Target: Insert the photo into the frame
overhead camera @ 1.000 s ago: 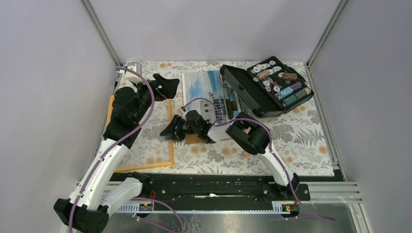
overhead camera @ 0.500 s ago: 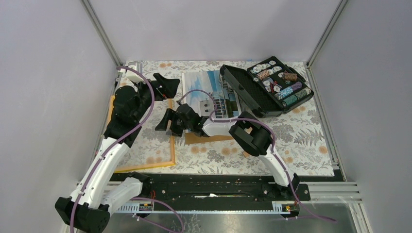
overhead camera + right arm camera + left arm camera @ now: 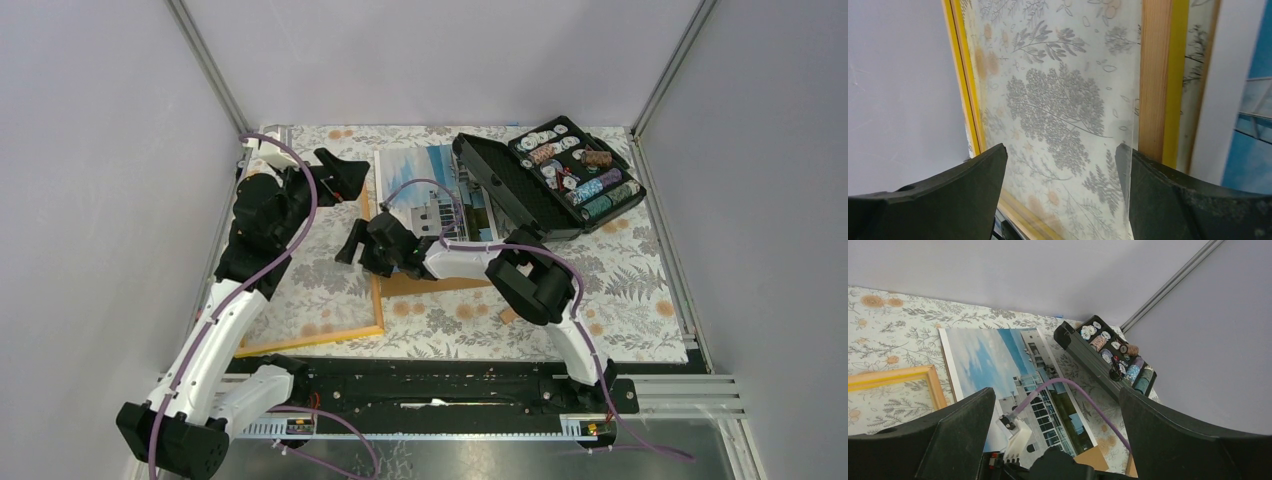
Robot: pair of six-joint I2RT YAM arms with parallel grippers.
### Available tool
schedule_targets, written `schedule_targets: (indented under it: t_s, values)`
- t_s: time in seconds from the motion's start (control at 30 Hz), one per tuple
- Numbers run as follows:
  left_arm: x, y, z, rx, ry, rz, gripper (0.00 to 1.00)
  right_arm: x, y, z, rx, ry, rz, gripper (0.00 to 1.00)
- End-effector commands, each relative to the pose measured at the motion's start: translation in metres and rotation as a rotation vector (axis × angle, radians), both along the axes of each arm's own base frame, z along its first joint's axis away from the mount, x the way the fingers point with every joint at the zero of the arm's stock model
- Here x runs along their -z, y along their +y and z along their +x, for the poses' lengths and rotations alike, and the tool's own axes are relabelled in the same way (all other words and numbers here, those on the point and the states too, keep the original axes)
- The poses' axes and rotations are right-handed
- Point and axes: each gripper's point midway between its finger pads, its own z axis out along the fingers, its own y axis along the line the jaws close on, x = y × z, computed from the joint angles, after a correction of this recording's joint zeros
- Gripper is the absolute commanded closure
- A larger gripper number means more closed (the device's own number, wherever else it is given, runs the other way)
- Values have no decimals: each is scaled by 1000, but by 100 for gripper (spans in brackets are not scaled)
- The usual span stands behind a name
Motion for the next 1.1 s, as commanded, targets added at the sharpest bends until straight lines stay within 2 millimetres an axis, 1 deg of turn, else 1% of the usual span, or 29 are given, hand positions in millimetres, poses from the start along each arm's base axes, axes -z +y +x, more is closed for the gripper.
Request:
schedule_targets:
  t_s: [0.0,0.1,0.23,0.3,0.37,0.5,0.57,0.63,0.7,0.9,1.07]
  values:
    - [-25,-5,-1,29,-64,-32,1,49,-47,-9,-15,16,-175,14]
    - [-22,-6,1,33,-54,-35,1,30,-28,-8,-77,0,-84,19]
    - [-18,-8,3,41,-42,-29,1,11,-10,-6,-126,-44,4,28]
    - [-18,-6,4,33,-47,-22,1,5,-3,-5,-151,-64,38,33]
    - [-17,-5,4,28,-48,-20,1,3,3,-3,-169,-74,63,40]
    - [-14,-9,6,41,-36,-21,1,-7,14,-3,-234,-119,159,45]
    - [-13,-11,7,50,-28,-23,1,-11,17,-5,-256,-142,208,45]
    - [-11,-13,8,61,-20,-24,1,-11,16,-4,-262,-156,255,49]
    - [-8,-15,10,67,-11,-24,1,-6,11,-3,-254,-137,277,56]
    - [-4,-17,12,78,7,-28,1,-5,-7,5,-222,-134,351,73]
    - [3,-16,17,63,17,-15,1,-12,-5,1,-254,-173,405,86]
